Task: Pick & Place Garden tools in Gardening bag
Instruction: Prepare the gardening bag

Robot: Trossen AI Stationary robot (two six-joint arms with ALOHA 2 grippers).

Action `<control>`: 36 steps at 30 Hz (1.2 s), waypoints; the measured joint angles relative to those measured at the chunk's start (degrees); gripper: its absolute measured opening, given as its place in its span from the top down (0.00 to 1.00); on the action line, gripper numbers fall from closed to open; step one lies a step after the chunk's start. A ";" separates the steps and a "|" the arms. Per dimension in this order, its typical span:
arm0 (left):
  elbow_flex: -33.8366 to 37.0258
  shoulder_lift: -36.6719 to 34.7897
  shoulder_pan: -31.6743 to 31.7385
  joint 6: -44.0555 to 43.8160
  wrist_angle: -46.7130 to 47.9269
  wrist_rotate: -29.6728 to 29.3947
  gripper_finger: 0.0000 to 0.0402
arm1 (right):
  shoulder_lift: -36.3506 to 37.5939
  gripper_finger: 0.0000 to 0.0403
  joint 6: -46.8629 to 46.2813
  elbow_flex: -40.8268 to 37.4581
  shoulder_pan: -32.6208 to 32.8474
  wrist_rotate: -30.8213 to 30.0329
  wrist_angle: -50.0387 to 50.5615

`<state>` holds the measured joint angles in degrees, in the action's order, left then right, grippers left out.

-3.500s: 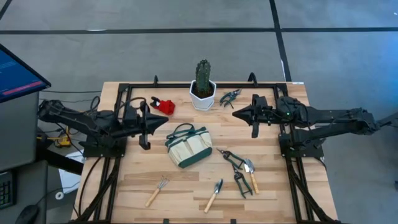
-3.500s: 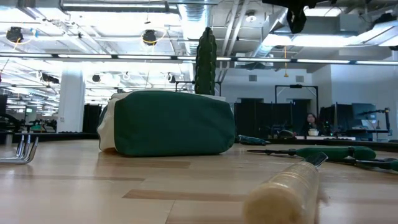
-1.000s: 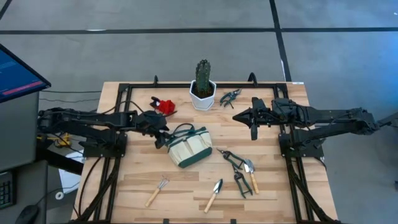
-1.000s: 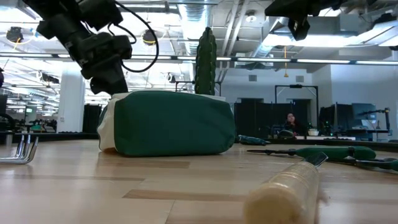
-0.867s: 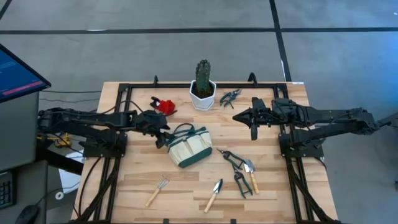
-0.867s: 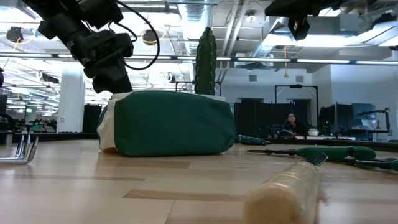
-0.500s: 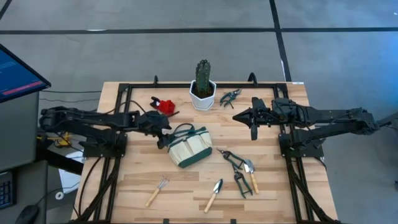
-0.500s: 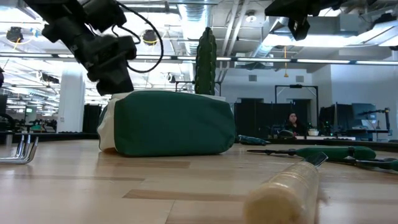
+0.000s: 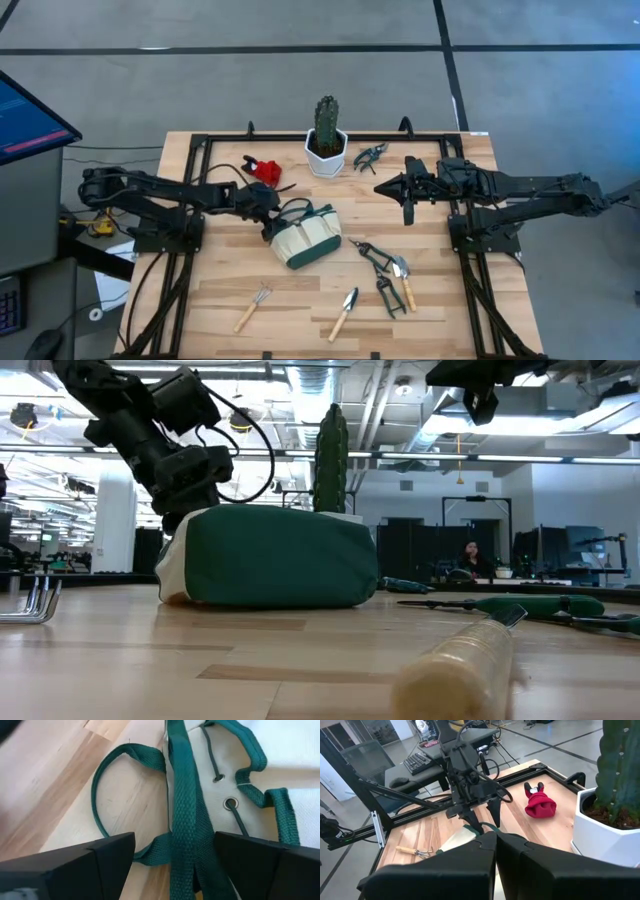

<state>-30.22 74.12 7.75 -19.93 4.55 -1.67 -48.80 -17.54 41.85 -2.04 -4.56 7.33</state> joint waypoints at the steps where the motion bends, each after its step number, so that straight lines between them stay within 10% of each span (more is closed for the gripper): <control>1: 0.00 -0.20 0.00 -0.21 0.13 0.00 0.36 | 0.00 1.00 0.00 0.00 0.00 0.00 0.00; 22: 0.00 -8.69 0.07 -0.50 -0.17 0.00 0.97 | 0.00 1.00 0.02 0.00 0.02 0.00 0.02; 36: 0.00 -16.94 0.07 -0.50 -0.03 -0.04 0.99 | 0.00 1.00 0.02 0.00 0.02 0.00 0.02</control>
<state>-30.22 57.17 7.81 -20.43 4.51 -1.72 -48.80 -17.52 41.85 -2.02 -4.56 7.35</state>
